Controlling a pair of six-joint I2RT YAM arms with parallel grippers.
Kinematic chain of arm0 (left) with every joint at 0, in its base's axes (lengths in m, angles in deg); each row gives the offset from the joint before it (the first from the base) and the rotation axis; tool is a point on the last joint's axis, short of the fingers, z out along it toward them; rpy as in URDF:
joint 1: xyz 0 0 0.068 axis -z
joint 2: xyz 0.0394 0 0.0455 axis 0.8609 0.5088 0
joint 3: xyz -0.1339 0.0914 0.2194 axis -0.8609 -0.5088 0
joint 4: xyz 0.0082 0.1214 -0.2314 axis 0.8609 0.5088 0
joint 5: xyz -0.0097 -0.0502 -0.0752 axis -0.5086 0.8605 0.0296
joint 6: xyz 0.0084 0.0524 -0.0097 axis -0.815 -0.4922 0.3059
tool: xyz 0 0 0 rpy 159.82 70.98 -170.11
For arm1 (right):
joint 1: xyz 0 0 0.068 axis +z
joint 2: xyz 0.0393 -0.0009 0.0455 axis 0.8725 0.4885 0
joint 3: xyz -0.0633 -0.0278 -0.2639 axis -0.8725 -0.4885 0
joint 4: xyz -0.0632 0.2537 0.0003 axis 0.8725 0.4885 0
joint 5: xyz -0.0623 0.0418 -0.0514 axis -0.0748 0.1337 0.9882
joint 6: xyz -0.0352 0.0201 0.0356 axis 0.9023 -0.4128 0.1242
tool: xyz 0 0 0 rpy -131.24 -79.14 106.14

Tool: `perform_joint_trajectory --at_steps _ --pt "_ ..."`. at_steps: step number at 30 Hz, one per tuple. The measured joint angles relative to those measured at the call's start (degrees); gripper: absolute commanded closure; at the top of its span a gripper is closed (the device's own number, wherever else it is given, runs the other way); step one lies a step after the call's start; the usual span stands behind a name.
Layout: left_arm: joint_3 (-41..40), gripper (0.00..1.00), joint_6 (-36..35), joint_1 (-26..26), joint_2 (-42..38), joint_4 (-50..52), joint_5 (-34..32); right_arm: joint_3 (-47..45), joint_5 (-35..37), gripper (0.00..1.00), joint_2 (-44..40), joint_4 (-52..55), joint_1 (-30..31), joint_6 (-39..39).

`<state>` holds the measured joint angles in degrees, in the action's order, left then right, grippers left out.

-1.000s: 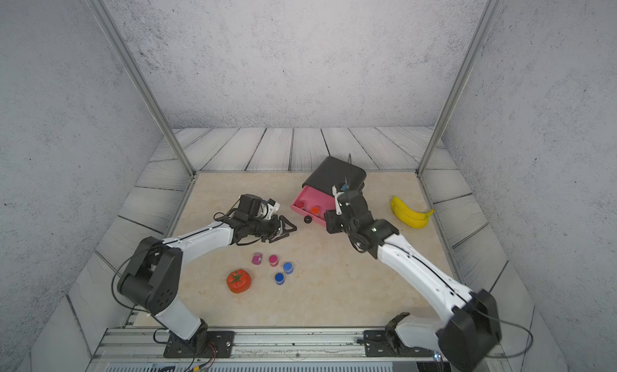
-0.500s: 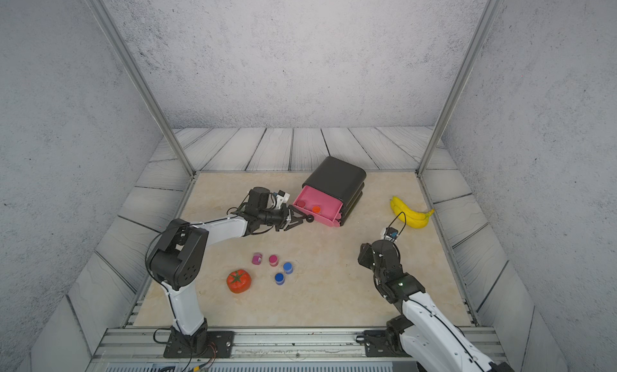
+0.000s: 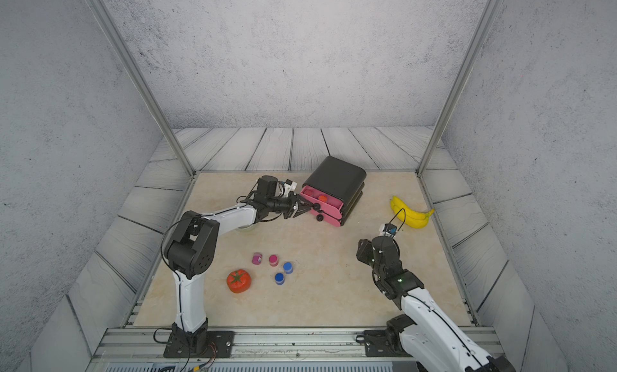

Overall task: Put the paint cans in the drawer according to color
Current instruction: Close the drawer in the storage box.

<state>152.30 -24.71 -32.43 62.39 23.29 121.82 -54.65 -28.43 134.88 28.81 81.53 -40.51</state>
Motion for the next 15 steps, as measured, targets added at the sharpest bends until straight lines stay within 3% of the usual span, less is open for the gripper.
perform_joint_trajectory --at_steps 7,15 --pt "8.0 0.73 1.7 0.6 3.8 3.1 -2.1 0.0 0.0 0.54 -0.1 0.2 -0.2 0.0" --pt "11.0 0.73 4.2 1.0 4.8 6.1 -4.0 0.1 -0.4 0.54 -0.1 0.5 -0.4 0.0"
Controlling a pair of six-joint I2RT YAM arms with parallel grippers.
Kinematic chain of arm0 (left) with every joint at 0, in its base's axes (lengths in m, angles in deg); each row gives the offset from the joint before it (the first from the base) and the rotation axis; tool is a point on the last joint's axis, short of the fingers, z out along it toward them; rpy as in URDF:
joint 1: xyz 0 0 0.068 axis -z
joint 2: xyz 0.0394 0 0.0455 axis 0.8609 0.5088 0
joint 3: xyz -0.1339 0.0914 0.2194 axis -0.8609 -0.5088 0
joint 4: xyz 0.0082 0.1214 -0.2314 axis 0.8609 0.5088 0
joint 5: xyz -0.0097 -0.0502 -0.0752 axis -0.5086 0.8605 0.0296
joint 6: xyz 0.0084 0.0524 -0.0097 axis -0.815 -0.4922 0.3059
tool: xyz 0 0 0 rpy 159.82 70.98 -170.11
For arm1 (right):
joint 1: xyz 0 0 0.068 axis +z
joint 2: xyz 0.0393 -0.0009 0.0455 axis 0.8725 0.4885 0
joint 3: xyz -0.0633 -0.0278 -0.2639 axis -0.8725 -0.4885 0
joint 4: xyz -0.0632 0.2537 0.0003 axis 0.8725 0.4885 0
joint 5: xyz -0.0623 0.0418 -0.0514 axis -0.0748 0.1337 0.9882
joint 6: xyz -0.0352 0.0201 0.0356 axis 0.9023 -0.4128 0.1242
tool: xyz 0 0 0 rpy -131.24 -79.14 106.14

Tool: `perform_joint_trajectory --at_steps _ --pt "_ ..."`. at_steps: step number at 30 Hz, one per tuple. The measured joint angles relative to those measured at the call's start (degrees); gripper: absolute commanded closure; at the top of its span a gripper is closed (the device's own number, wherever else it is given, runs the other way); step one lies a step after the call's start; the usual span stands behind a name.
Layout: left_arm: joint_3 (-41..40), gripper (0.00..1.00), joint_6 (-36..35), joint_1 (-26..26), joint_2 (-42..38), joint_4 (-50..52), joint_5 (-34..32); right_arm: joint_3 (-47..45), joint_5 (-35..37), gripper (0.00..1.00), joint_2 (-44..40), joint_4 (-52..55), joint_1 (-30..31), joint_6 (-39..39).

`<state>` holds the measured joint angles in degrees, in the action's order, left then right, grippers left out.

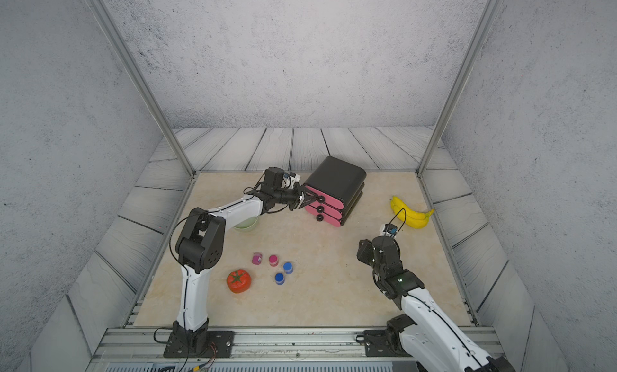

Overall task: Put the paint cans in the drawer according to color
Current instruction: Close the drawer in the storage box.

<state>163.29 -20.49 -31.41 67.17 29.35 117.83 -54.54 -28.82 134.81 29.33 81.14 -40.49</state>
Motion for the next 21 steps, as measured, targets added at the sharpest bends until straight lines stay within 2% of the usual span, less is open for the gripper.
perform_joint_trajectory --at_steps 10,12,16,21 --pt "-0.2 0.66 0.5 0.1 -0.2 1.0 -0.5 1.0 -1.0 0.54 0.0 0.0 -0.1 0.2" --pt "-3.3 0.64 0.3 0.0 -1.4 -0.2 -0.9 1.0 -1.1 0.54 0.0 0.2 -0.1 0.2" --pt "-13.5 0.52 -0.1 -0.3 -7.1 -3.2 -1.4 1.0 -1.3 0.54 -0.4 0.3 -0.1 0.5" --pt "-20.5 0.49 2.2 -0.4 -12.2 -11.0 -0.1 1.0 -1.9 0.54 -0.4 -0.3 -0.1 0.4"
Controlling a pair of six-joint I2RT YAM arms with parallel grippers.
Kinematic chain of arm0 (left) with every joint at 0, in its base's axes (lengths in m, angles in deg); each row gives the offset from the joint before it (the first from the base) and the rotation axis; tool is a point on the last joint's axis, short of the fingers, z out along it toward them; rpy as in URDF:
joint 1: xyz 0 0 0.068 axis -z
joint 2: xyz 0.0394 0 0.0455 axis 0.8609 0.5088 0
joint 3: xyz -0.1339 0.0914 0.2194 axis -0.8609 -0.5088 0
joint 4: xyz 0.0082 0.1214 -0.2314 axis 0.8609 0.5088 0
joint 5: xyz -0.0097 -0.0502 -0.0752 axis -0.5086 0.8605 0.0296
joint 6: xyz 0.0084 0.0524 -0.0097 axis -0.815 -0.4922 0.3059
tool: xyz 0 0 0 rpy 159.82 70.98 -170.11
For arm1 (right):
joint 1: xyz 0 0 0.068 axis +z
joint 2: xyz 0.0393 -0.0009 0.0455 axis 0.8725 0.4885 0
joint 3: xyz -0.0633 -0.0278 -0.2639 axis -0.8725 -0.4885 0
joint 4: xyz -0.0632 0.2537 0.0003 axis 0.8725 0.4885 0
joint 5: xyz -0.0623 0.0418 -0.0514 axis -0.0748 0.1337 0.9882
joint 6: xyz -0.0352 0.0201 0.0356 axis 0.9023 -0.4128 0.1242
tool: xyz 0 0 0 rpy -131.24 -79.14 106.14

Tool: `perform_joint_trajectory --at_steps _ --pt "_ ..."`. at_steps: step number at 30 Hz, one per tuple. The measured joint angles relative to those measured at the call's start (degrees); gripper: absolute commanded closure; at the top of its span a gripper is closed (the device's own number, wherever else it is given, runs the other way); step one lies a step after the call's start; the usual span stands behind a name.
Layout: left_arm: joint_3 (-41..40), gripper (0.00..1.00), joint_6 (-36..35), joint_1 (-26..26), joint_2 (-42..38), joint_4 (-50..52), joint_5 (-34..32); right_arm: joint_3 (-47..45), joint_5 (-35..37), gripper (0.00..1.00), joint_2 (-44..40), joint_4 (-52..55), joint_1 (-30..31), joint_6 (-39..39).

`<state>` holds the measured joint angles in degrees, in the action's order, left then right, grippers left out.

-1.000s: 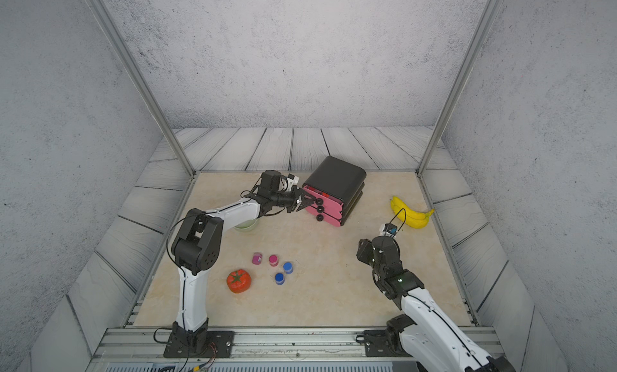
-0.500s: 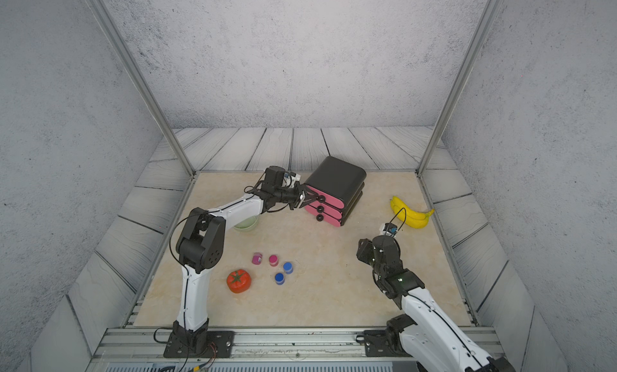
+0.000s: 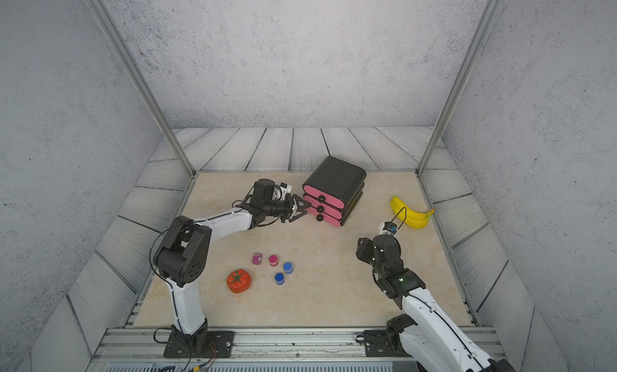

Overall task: Put the paint cans in the drawer according to color
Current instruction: Open the drawer in the storage box.

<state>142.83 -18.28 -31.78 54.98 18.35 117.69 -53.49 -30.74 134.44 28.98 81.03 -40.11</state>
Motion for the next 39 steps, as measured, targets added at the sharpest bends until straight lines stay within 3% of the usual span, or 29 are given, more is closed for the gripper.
perform_joint_trajectory --at_steps 6,14,21,39 --pt "-0.3 0.49 4.2 0.0 4.4 -7.2 2.4 0.0 -1.6 0.53 2.3 -2.8 0.0 -0.8" --pt "5.5 0.48 4.4 0.6 12.7 -3.9 3.9 -0.5 -2.0 0.53 2.6 -3.9 0.0 -1.3" --pt "11.3 0.48 4.3 1.1 14.9 -2.8 4.9 -0.5 -2.0 0.53 2.3 -4.0 -0.1 -1.2" --pt "17.8 0.66 6.7 2.0 20.0 -2.4 5.4 -0.5 -2.0 0.53 1.2 -3.5 -0.6 -1.1"
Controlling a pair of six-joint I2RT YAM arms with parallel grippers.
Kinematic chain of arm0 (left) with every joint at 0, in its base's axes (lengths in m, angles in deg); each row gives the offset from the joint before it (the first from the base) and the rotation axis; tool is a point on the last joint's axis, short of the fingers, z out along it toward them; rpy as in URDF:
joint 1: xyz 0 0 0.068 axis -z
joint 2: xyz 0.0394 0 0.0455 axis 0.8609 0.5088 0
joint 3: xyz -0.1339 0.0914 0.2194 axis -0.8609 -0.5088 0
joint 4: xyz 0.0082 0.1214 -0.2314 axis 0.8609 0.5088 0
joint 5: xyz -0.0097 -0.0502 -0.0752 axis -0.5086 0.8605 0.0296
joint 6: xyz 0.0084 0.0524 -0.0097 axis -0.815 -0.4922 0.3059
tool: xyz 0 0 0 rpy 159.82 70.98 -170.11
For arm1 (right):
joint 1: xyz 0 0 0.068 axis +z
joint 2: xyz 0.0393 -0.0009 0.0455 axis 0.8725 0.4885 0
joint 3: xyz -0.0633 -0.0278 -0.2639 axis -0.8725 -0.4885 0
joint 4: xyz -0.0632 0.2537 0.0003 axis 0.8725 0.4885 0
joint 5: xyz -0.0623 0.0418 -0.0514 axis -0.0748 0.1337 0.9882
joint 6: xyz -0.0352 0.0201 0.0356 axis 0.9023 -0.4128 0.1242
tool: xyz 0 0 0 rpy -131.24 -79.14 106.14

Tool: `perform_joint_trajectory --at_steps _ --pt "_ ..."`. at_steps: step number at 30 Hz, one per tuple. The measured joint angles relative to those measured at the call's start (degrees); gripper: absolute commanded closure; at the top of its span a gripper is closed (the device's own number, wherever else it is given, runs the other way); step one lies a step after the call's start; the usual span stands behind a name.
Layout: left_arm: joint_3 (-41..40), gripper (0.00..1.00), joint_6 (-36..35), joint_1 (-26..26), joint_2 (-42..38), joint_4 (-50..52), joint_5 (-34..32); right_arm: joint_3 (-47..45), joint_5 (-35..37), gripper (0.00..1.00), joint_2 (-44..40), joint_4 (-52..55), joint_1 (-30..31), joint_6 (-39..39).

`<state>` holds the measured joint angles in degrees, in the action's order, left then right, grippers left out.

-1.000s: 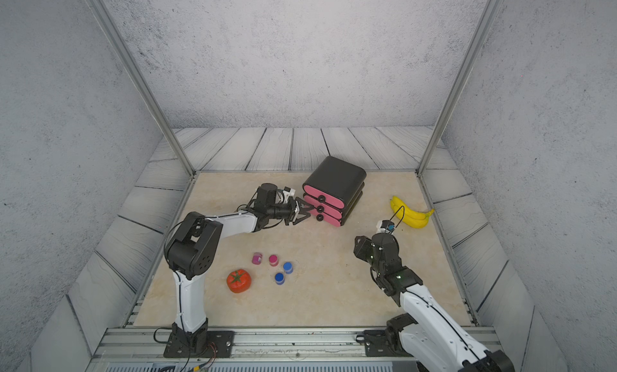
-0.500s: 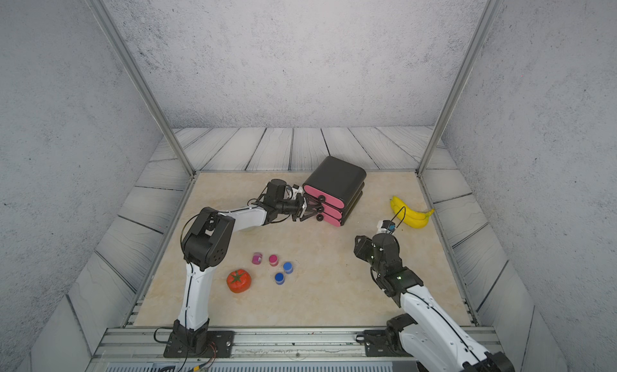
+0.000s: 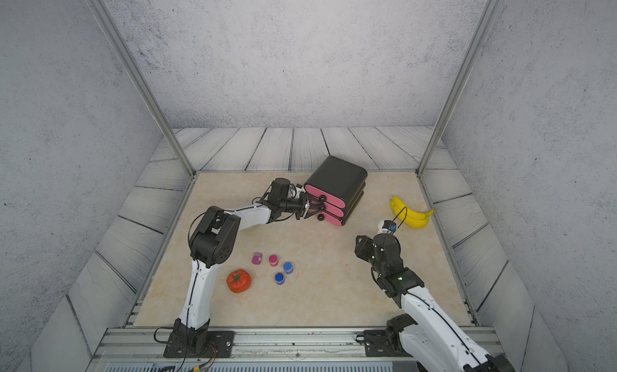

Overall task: Put the paint cans in the drawer according to color
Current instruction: Open the drawer in the storage box.

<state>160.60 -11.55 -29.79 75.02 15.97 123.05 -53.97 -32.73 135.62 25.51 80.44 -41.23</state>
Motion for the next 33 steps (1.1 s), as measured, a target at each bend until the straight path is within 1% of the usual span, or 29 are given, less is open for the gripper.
perform_joint_trajectory --at_steps 2,4,10,21,23,27,29,33 --pt "0.1 0.67 0.2 0.1 0.1 0.0 -0.1 0.0 0.0 0.53 -0.3 0.1 0.0 0.0" --pt "0.1 0.7 0.2 0.1 0.1 -0.1 -0.1 0.0 0.0 0.53 -0.7 0.3 0.0 0.0" --pt "-1.9 0.71 0.0 0.1 -0.9 -1.4 0.0 0.0 0.0 0.53 -1.7 0.5 0.0 0.0" --pt "-16.7 0.7 -4.3 0.2 -11.7 -0.8 0.2 0.0 0.0 0.53 -2.8 1.7 0.0 -0.1" --pt "-19.3 0.68 -5.6 0.2 -13.8 -0.2 0.2 0.0 0.0 0.53 -3.0 2.1 0.0 -0.1" --pt "-23.1 0.58 -8.2 0.3 -17.4 1.7 0.2 0.0 0.0 0.53 -3.7 2.7 0.0 -0.1" --pt "-23.5 0.52 -8.7 0.4 -17.7 1.8 0.4 0.0 0.0 0.53 -3.9 2.8 0.0 0.0" --pt "-23.6 0.46 -10.7 0.5 -18.4 3.4 0.2 0.3 -0.8 0.52 -3.9 3.1 0.0 0.5"
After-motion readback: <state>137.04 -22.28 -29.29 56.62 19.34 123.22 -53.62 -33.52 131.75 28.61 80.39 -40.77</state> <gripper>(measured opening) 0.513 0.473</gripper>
